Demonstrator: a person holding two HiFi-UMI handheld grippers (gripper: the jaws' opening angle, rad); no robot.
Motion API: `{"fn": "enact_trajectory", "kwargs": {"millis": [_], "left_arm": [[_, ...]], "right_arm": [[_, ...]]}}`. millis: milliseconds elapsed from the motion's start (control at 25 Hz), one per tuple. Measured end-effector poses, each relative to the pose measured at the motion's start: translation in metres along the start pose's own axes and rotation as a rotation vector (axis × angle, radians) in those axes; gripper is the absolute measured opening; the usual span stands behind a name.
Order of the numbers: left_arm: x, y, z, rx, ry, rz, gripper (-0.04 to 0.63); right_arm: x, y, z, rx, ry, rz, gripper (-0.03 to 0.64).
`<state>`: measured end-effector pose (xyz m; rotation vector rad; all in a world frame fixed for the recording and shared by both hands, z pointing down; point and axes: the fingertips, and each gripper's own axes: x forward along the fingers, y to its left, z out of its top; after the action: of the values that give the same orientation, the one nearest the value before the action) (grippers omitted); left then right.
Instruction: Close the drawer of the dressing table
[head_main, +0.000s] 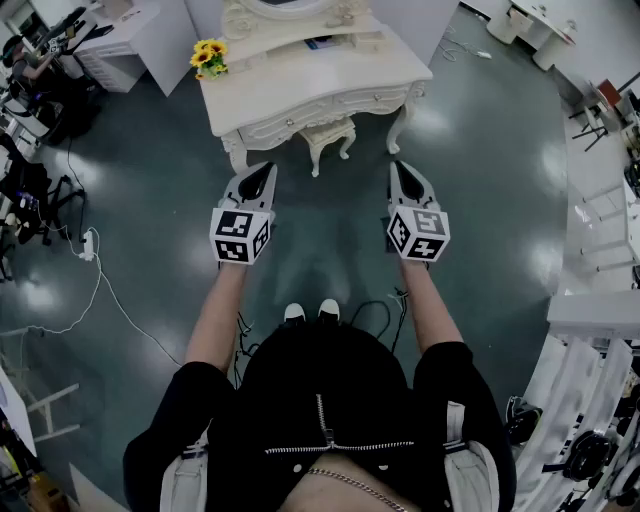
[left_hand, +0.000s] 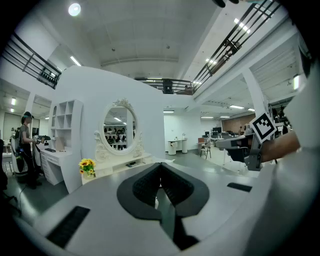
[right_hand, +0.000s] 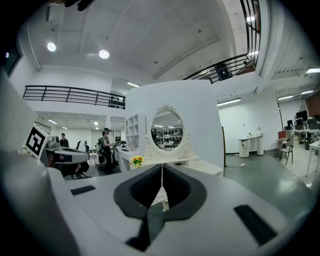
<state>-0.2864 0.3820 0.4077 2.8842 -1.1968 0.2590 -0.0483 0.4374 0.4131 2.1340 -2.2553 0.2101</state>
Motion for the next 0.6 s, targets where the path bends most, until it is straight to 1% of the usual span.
{"fn": "enact_trajectory", "kwargs": {"millis": [320,600], "left_arm": [[0.016,-0.005,-0.004,-0.015,0.012,0.002,0.021],[0.030,-0.013,-0.003,-0.028,0.008,0.024,0.021]], "right_arm": [[0.010,-0.008,0.004,-0.085,-0.009,0.019,0.008],[0.027,-0.029,0.002,-0.083,0.002,0.038,0.008]]}}
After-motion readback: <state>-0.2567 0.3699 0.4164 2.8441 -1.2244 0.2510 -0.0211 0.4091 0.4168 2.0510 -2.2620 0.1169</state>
